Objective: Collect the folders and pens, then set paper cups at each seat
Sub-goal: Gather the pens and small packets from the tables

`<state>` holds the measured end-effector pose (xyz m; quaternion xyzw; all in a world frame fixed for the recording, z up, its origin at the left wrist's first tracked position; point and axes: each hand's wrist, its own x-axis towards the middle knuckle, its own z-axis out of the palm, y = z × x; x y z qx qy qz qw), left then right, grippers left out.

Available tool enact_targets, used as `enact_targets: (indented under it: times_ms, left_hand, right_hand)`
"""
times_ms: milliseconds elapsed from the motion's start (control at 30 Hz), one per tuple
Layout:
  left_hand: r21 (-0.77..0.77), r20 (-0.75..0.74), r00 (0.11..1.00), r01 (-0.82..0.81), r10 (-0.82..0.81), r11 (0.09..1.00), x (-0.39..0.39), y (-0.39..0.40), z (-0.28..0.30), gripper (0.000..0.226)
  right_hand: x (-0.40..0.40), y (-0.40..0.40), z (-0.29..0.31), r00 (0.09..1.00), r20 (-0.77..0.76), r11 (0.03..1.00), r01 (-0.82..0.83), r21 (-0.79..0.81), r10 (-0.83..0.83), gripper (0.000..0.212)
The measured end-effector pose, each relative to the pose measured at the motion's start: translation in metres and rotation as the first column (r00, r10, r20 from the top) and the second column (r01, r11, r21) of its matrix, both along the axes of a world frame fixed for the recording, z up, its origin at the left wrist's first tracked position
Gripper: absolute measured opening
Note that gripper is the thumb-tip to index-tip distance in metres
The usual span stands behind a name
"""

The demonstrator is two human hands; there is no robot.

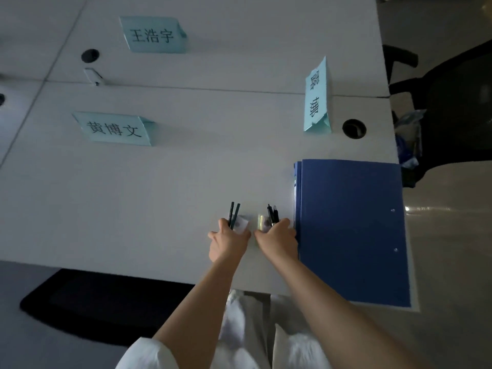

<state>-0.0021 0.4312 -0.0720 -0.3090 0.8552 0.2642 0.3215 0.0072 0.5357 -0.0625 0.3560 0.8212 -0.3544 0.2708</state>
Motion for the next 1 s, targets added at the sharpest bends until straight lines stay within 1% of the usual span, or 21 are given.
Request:
enact_targets:
  times_ms: [133,200,233,300,367,433,500,567,600,633,700,733,800,900,1000]
  left_hand:
    - [0.007,0.037,0.994,-0.107,0.106,0.994,-0.008,0.005,-0.001,0.073]
    - [0.028,0.038,0.988,-0.154,0.152,0.988,-0.01,0.004,-0.001,0.075]
    - [0.037,0.033,0.986,-0.167,0.166,0.985,-0.008,0.004,0.0,0.071]
    - [0.053,0.013,0.986,-0.165,0.165,0.985,-0.004,0.002,0.003,0.054]
    - [0.057,-0.01,0.991,-0.133,0.134,0.989,0.0,-0.001,0.005,0.042]
    - [0.049,-0.028,0.995,-0.098,0.1,0.994,0.0,-0.003,0.009,0.041]
    - [0.016,-0.059,0.995,-0.074,0.074,0.997,0.001,-0.005,0.009,0.045]
    - [-0.012,-0.119,0.99,-0.073,0.071,0.997,0.003,-0.004,0.013,0.044]
    - [0.003,-0.161,0.984,-0.077,0.076,0.997,0.003,-0.002,0.016,0.041]
    - [0.047,-0.191,0.978,-0.077,0.085,0.996,0.002,0.0,0.017,0.035]
    - [0.188,-0.205,0.972,-0.073,0.112,0.979,-0.001,0.006,0.018,0.021]
    - [0.27,-0.179,0.974,-0.084,0.135,0.959,-0.002,0.01,0.018,0.017]
    - [0.394,-0.101,0.98,-0.121,0.174,0.911,-0.003,0.017,0.016,0.016]
    - [0.507,-0.02,0.979,-0.166,0.204,0.846,-0.005,0.029,0.012,0.017]
    - [0.556,0.044,0.976,-0.202,0.214,0.806,-0.007,0.042,0.011,0.016]
  right_hand:
    - [-0.007,0.005,-0.005,0.999,-0.026,0.999,-0.032,-0.036,0.031,0.059]
    - [-0.007,0.007,-0.008,0.999,-0.017,0.997,-0.031,-0.076,0.03,0.06]
    - [-0.007,0.007,-0.008,1.0,-0.004,0.996,-0.021,-0.09,0.021,0.061]
    - [-0.004,0.009,-0.005,1.0,0.019,0.996,-0.017,-0.091,0.019,0.061]
    - [-0.002,0.009,0.0,0.999,0.03,0.996,-0.02,-0.087,0.023,0.055]
    - [-0.002,0.008,0.002,0.999,0.021,0.995,-0.031,-0.097,0.033,0.05]
    - [0.001,0.006,0.007,0.999,-0.02,0.996,-0.037,-0.082,0.036,0.048]
    - [0.002,0.006,0.014,0.997,-0.067,0.997,-0.048,-0.063,0.044,0.04]
    - [0.002,0.007,0.018,0.996,-0.076,0.996,-0.052,-0.076,0.046,0.035]
    - [0.002,0.009,0.02,0.996,-0.078,0.994,-0.048,-0.095,0.041,0.031]
    - [0.003,0.013,0.026,0.997,-0.071,0.992,-0.004,-0.126,-0.005,0.03]
    - [0.004,0.016,0.028,0.997,-0.071,0.991,0.029,-0.13,-0.038,0.031]
    - [0.007,0.02,0.029,0.992,-0.073,0.985,0.089,-0.15,-0.101,0.033]
    - [0.013,0.025,0.032,0.991,-0.057,0.979,0.108,-0.174,-0.119,0.043]
    - [0.018,0.029,0.032,0.986,-0.095,0.978,0.123,-0.168,-0.14,0.038]
